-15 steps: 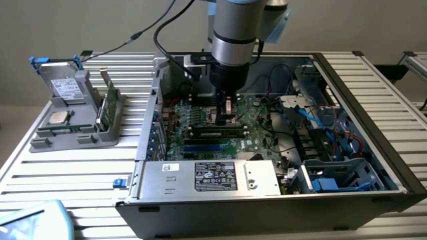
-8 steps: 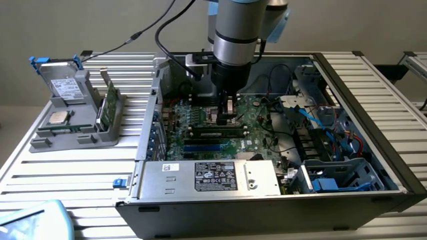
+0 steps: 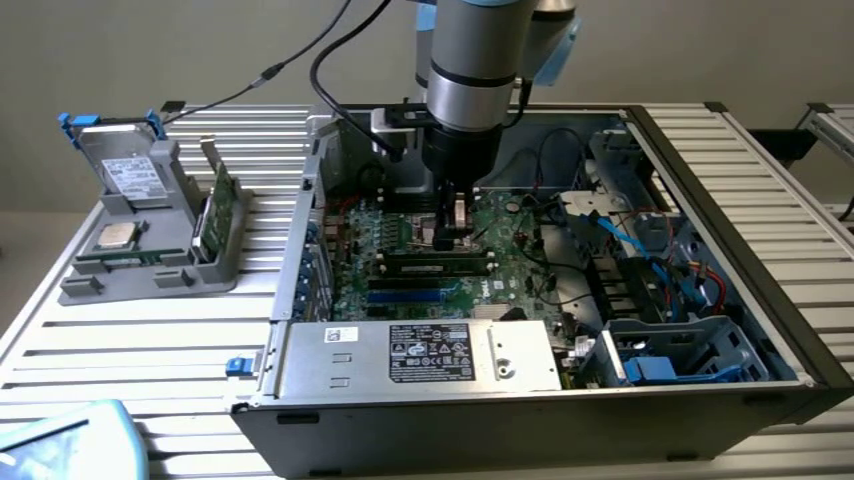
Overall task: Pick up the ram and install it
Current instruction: 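Press down the ram until it locks into place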
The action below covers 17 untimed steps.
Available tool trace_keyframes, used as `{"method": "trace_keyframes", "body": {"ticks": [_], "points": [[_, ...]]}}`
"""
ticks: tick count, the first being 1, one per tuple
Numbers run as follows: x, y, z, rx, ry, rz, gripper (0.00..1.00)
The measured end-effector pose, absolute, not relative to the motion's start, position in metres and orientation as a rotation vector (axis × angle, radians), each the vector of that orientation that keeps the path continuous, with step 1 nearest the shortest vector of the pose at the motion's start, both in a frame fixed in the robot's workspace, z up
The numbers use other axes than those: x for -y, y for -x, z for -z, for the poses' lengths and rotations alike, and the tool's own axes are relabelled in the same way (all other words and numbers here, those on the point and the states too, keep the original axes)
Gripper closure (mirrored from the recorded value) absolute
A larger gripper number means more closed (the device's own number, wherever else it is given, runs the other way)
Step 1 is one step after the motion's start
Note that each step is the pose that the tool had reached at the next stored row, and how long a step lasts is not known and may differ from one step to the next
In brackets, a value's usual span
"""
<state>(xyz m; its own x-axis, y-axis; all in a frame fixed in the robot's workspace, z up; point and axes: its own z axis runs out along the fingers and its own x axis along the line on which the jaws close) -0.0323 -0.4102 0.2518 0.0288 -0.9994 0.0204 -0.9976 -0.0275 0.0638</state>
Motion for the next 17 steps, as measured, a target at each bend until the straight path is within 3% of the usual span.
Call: {"method": "trace_keyframes", "body": {"ticks": [17], "points": [[0.4105, 0.0324, -0.2486, 2.250, -2.134, 0.075, 0.89]]}}
